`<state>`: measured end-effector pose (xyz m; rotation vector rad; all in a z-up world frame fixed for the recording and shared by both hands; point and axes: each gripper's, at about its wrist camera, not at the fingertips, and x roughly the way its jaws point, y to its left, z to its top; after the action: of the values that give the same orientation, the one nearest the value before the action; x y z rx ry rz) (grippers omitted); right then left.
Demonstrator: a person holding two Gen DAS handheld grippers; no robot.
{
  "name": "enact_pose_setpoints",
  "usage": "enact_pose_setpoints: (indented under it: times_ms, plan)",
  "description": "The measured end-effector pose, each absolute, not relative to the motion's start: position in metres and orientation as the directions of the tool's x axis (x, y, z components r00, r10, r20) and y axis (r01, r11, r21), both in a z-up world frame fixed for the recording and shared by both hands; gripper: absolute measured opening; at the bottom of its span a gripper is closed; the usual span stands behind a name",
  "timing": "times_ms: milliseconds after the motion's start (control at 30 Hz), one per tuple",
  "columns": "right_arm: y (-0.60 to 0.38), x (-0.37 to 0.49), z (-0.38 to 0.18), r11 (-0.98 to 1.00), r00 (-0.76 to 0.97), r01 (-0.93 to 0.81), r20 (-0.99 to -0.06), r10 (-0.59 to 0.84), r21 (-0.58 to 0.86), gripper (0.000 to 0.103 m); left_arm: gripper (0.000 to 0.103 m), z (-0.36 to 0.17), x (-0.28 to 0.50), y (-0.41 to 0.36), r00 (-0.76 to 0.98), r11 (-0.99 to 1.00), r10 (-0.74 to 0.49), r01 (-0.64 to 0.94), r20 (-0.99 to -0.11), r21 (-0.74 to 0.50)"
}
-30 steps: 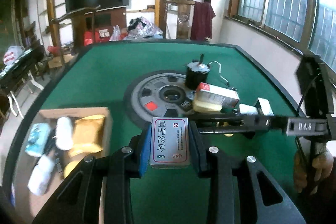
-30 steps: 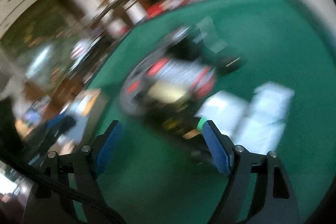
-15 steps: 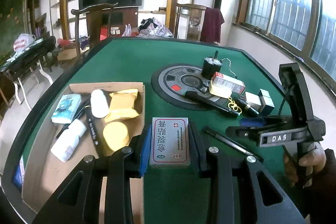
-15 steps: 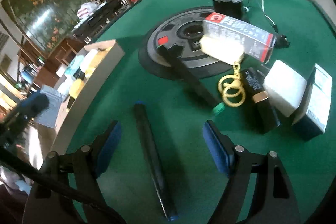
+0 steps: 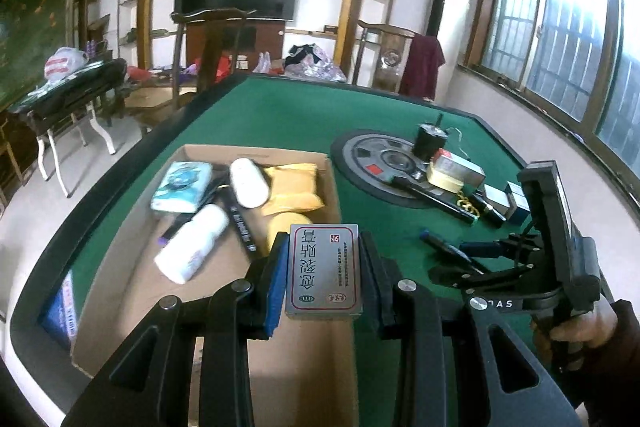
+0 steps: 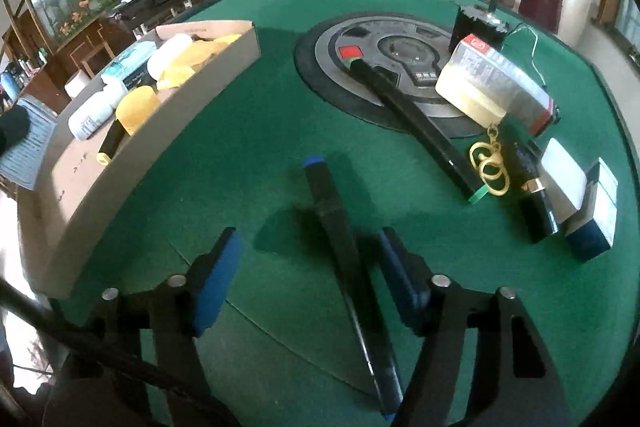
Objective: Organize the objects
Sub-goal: 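Carry the card box toward the box with the left gripper while the right gripper grasps a black marker, then lower the card box into the box with the left gripper while the right gripper drops the marker in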
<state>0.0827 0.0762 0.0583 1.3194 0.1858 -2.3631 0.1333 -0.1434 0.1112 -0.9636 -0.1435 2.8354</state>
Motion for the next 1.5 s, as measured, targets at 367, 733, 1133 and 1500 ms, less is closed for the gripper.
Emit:
enact_pose_setpoints:
  times_ms: [367,733,1133,1500]
  plan:
    - [0.083,0.097,0.063,-0.916,-0.467,0.371,-0.823,-0.323,0.149,0.012,0.029,0.108,0.141,-0.170,-0.800,-0.986,0.148,-0.071,-0.581,-0.153]
    - [0.075,0.115,0.089,-0.861,-0.471,0.397,-0.736,-0.487,0.316,0.012,0.029,0.108,0.142,-0.199,-0.816,-0.986,0.105,-0.012,-0.568,-0.165]
    - [0.034,0.132,0.159,-0.772,-0.495,0.531,-0.612,-0.617,0.349,0.013,0.029,0.100,0.126,-0.228,-0.814,-0.990,0.030,0.053,-0.581,-0.127]
    - [-0.053,0.093,0.144,-0.680,-0.329,0.585,-0.637,-0.697,0.442,0.014,0.029,0.079,0.103,-0.252,-0.758,-0.993,-0.023,0.091,-0.652,-0.069]
